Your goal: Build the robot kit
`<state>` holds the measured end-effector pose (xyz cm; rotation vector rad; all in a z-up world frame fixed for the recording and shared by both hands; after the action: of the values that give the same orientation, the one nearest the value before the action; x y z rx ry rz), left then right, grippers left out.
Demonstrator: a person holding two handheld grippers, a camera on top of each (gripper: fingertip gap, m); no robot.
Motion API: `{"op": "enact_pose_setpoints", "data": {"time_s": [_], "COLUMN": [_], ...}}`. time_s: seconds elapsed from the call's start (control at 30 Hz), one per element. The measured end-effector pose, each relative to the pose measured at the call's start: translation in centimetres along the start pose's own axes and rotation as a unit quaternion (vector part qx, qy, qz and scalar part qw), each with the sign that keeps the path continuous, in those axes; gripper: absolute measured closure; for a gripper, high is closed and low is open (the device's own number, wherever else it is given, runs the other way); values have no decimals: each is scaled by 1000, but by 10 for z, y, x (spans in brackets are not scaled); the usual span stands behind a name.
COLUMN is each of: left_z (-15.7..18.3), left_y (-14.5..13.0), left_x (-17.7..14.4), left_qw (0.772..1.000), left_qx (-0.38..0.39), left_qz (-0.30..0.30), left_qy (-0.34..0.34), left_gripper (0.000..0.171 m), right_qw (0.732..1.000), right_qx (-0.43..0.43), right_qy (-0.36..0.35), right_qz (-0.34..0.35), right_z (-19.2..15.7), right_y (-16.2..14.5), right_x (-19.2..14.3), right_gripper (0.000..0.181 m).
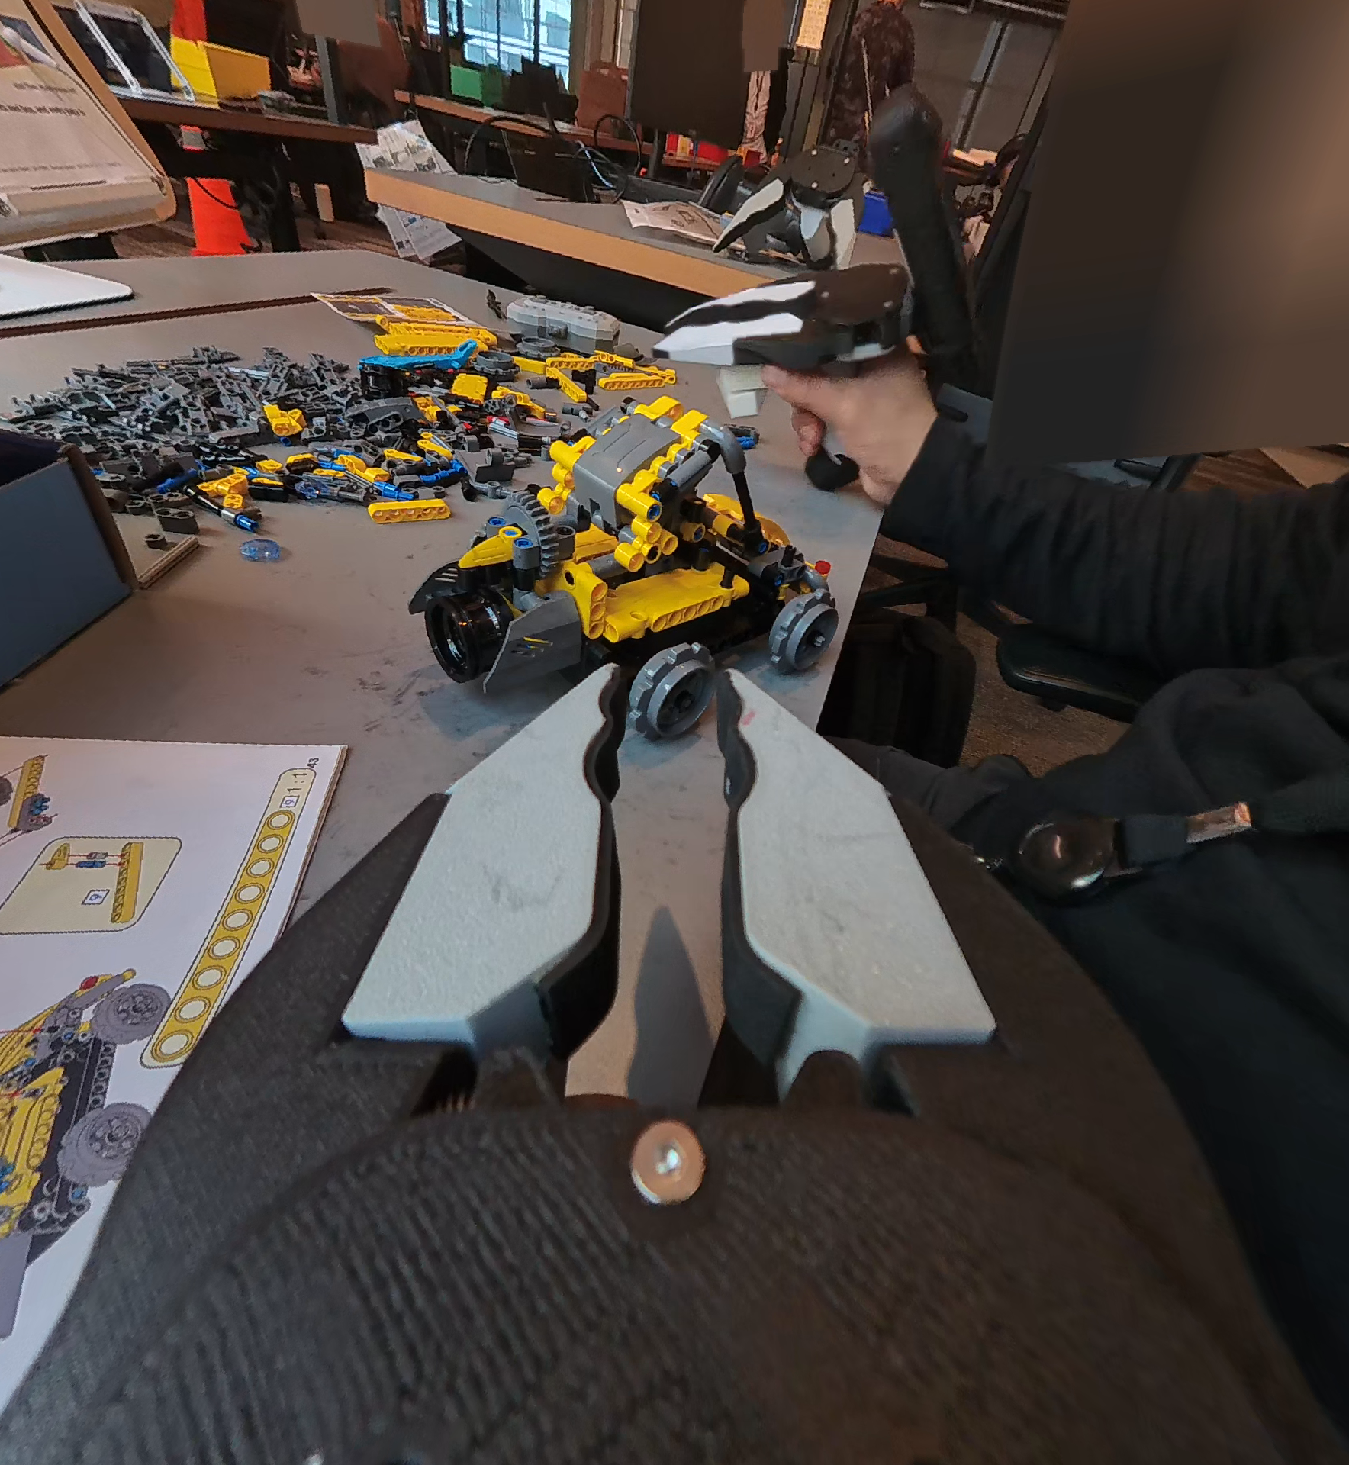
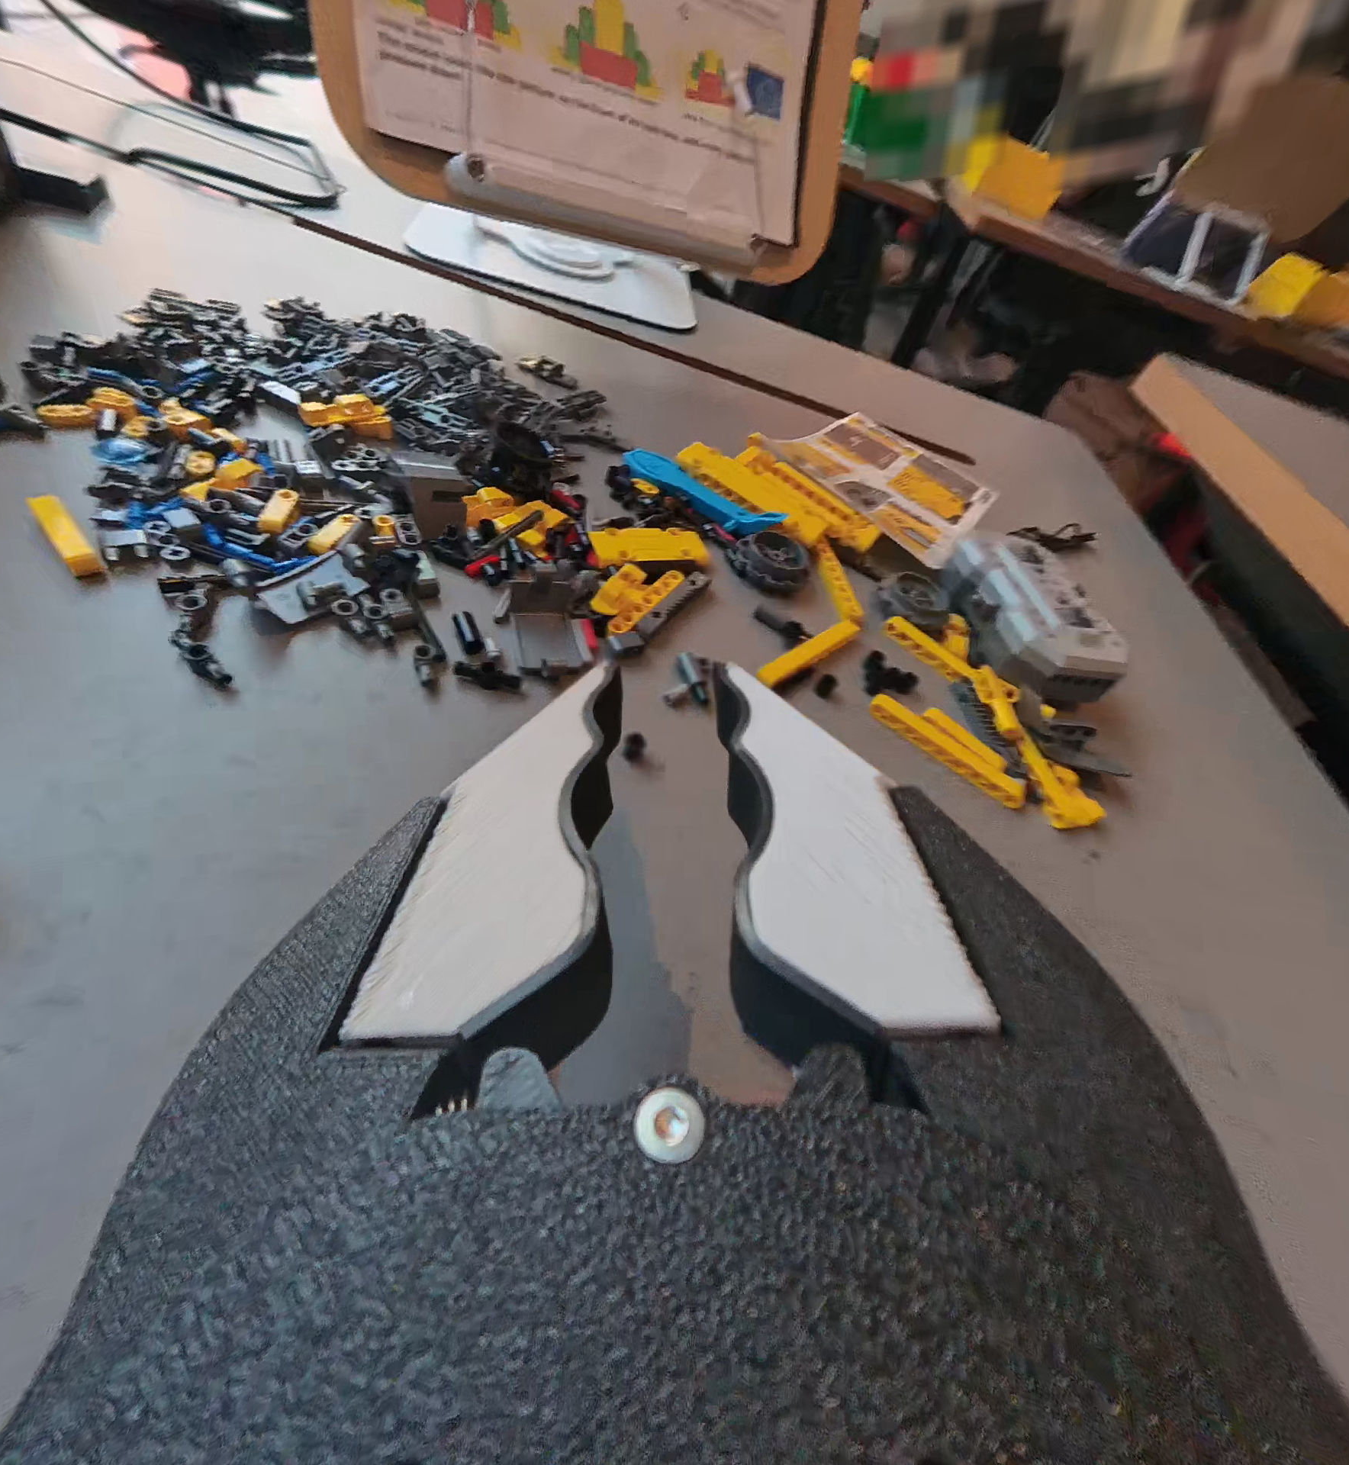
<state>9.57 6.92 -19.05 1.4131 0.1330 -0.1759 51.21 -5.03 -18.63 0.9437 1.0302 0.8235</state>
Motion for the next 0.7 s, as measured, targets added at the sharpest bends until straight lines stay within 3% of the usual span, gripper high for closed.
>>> {"op": "enact_pose_setpoints", "data": {"time_s": [0.23, 0.3, 0.47, 0.57, 0.6, 0.7], "left_z": [0, -1, -1, -2, -2, -2], "left_y": [0, 0, 0, 0, 0, 0], "left_x": [-1, -1, -1, -1, -1, 0], "left_qw": [1000, 1000, 1000, 1000, 1000, 1000], "left_qx": [-4, -5, -9, -11, -11, -11], "left_qz": [2, 2, 1, 2, 2, 0], "left_qy": [-5, -6, -8, -10, -10, -10], "left_gripper": [152, 152, 152, 152, 152, 152], "right_qw": [980, 966, 912, 911, 903, 917], "right_qx": [73, 88, 124, 76, 86, 81], "right_qy": [140, 193, 277, 209, 217, 192], "right_qz": [-119, -149, -276, -348, -361, -339], "right_z": [30, 35, 39, 58, 61, 73], "right_y": [37, 45, 35, 21, 18, 25], "right_x": [64, 86, 136, 145, 146, 141], "right_gripper": [165, 177, 181, 181, 181, 180]}}
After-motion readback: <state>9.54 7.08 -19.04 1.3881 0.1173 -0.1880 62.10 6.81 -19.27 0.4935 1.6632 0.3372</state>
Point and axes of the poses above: each gripper's, where its closed fingertips meet, x out along the fingers, y out of its top, z = x × y across the jaws, the point moved 9 cm from there along -x, back along the fingers, and after that the axes turned 6 degrees about y, right-handed, at the moved point
